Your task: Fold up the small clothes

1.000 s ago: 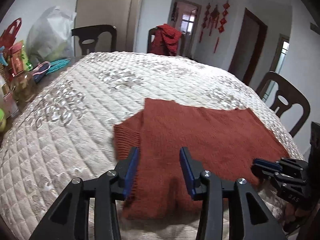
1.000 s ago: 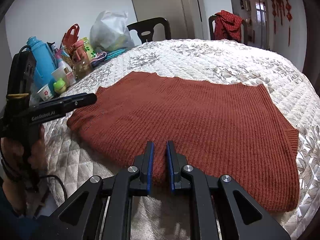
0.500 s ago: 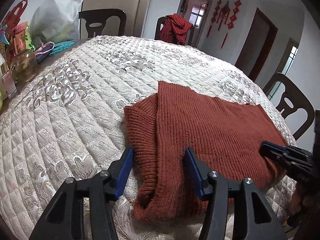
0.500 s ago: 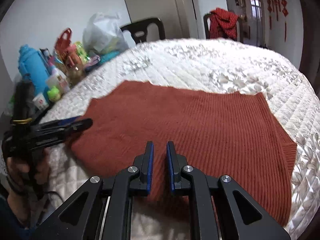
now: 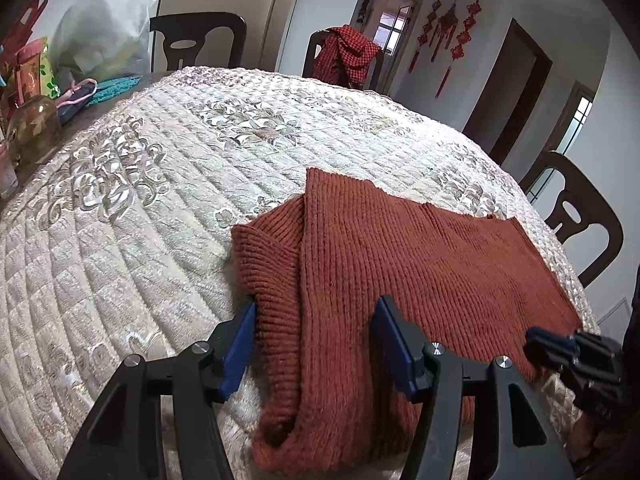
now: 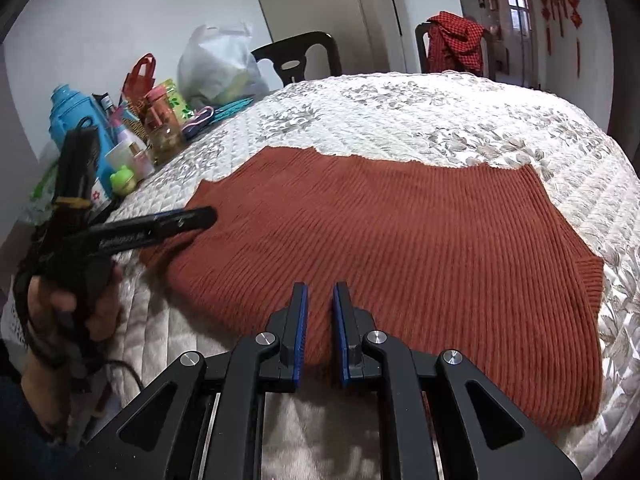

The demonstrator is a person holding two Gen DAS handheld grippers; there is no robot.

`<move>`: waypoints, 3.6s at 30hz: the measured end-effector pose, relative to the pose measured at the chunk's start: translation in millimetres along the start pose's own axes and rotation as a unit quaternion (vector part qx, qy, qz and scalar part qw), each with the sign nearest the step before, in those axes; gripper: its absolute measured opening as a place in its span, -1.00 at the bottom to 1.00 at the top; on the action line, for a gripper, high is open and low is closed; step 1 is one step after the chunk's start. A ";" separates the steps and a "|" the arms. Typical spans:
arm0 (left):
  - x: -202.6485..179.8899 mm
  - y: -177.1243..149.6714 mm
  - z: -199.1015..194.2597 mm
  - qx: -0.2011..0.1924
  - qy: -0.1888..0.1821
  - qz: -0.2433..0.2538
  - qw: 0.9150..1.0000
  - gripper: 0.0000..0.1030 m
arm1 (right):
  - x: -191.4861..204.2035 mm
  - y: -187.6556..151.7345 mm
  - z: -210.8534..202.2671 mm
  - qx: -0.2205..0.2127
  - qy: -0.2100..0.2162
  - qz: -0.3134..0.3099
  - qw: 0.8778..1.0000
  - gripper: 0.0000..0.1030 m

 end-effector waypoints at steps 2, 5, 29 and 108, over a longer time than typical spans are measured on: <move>1.7 3.3 2.3 0.001 -0.010 -0.009 1.000 0.20 | 0.2 -1.8 -1.0 -0.001 0.003 0.000 1.000 -0.75; 5.0 8.0 5.2 -0.001 -0.030 -0.027 0.999 0.20 | -1.2 -2.0 -0.3 -0.001 0.010 0.005 1.000 -0.75; -27.3 0.3 -27.6 -0.022 -0.132 -0.030 0.991 -0.58 | 3.3 -10.2 -8.6 0.004 0.035 -0.005 0.999 -0.74; -179.9 -12.9 12.7 0.020 -0.174 0.174 0.969 -0.26 | -171.0 -2.8 -53.4 -0.048 0.061 0.249 0.965 -0.69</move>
Point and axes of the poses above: each gripper's, at about its wrist camera, not at the fingertips, and z roughly the way its jaws point, x to its left, y to its top, the point moved 8 cm from there along z, roughly the way its jaws point, and after that the axes turned 6 degrees about -y, right-handed, at the moved point
